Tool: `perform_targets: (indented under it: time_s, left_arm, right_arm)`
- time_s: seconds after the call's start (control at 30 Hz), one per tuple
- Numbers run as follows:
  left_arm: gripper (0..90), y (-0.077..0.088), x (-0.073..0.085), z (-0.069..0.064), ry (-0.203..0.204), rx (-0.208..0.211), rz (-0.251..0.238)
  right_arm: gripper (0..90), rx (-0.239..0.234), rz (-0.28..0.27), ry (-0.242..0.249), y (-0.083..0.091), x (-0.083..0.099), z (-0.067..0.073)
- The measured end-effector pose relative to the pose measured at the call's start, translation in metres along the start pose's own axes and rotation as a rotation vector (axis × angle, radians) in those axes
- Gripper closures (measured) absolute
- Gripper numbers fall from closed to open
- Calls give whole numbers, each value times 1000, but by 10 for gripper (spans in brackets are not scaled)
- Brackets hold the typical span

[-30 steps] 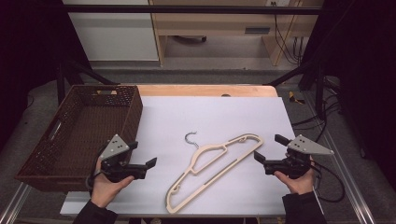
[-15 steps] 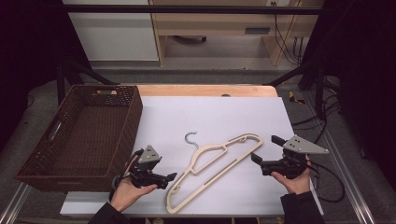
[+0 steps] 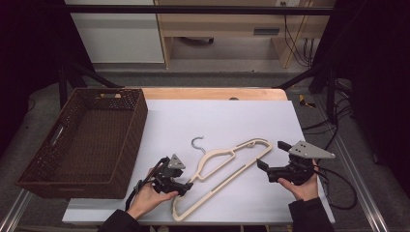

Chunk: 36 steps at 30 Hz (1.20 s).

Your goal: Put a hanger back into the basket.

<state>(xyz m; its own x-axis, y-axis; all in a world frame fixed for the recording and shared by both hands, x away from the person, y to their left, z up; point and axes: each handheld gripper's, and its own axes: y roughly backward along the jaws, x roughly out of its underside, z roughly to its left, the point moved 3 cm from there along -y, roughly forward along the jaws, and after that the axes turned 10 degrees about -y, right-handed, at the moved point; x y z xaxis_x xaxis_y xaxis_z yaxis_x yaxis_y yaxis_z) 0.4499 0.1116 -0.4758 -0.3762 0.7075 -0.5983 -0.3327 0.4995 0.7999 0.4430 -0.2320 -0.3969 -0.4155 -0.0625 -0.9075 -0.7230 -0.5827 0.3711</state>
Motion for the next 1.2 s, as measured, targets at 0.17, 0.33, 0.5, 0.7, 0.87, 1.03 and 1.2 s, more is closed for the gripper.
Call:
perform_targets:
  time_s: [0.17,0.33,0.5,0.7,0.87,1.03,1.2]
  left_arm:
    - [538,-8,0,-2,5,25,39]
    - [623,-11,0,-3,1,28,60]
    - [717,-11,-1,-4,8,37,68]
    - [745,-10,-4,-7,22,16,86]
    - [753,-6,-6,-7,38,-7,65]
    - [788,4,-8,-6,55,-73,6]
    - [793,11,-12,-13,21,-98,-29]
  right_arm:
    - [18,0,8,0,-2,1,1]
    - [18,-1,16,3,-4,1,1]
    - [18,-6,25,10,-6,2,2]
    - [18,-6,33,10,-7,3,3]
    - [18,-6,38,9,-8,4,3]
    - [24,-10,40,7,-10,4,5]
    - [44,-30,52,11,-20,4,11]
